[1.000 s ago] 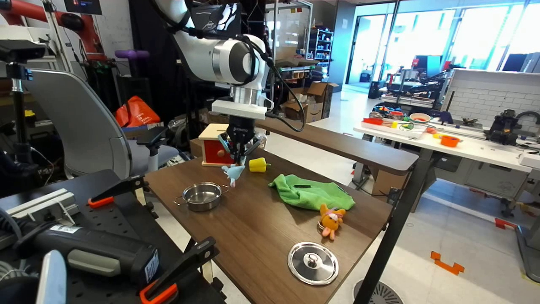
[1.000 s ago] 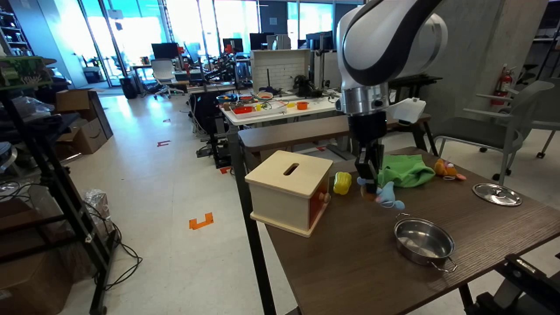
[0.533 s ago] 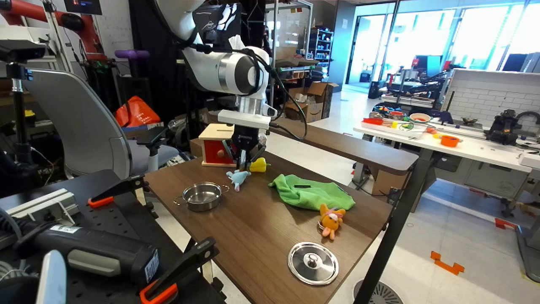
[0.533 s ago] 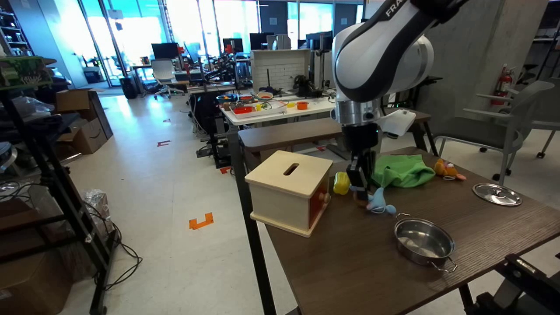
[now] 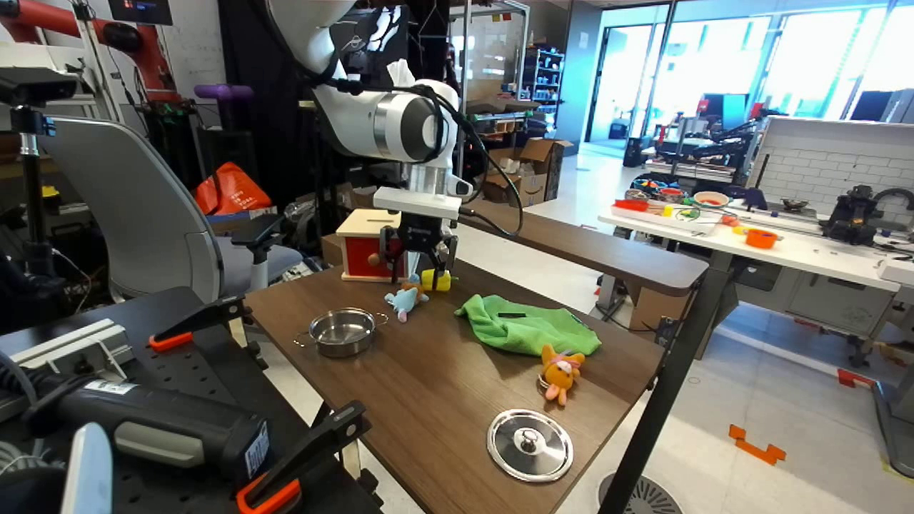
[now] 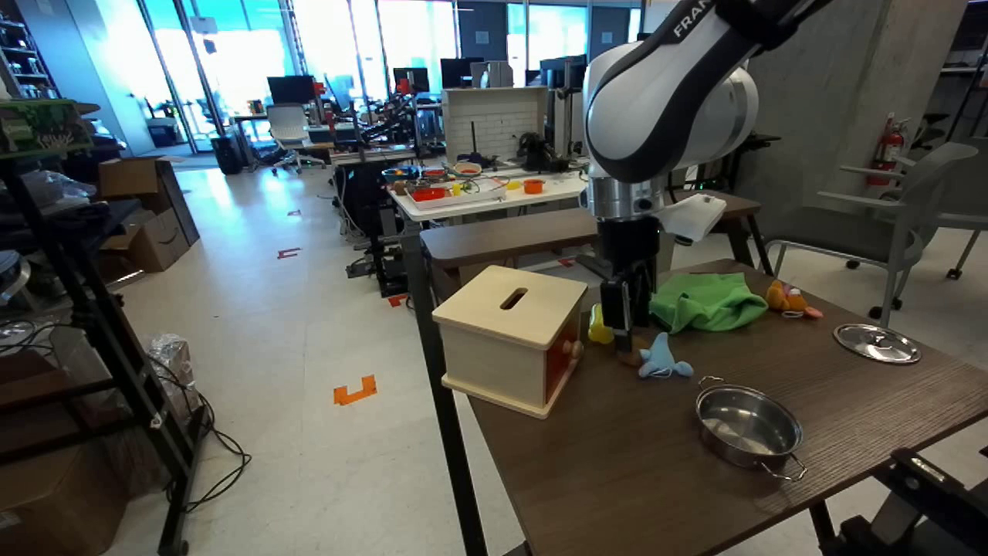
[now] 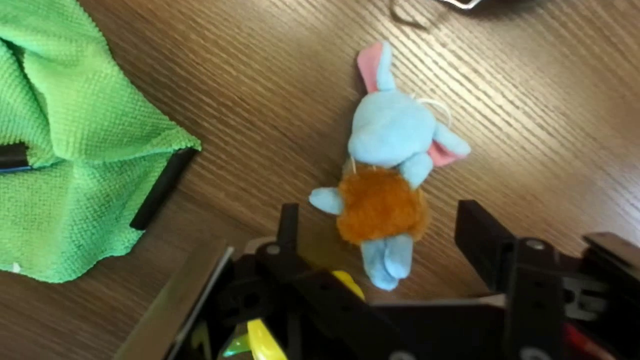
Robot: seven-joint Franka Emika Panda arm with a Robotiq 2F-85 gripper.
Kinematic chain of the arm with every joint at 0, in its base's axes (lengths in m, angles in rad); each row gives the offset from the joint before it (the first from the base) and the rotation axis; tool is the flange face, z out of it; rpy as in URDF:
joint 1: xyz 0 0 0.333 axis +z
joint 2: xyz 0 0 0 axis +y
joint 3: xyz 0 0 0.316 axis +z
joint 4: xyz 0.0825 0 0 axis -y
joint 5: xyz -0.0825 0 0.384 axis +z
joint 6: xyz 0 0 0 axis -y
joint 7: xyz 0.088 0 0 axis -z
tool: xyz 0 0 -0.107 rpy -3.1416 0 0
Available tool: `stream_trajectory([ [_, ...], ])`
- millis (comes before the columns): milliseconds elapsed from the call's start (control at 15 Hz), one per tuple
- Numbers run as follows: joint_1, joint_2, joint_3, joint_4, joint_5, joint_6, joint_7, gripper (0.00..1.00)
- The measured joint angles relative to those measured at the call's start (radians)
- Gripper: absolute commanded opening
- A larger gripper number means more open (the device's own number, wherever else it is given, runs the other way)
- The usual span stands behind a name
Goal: Move the green towel to the right, close the drawer, move the plush toy to the left
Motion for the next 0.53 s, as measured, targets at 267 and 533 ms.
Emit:
stream_trajectory([
  [267,0.0,-0.075,0.007,-0.07,0.002,0.018,0.007,1.0],
  [533,0.0,-0.23,0.009,-0.231,0.0,0.032,0.041,1.0],
])
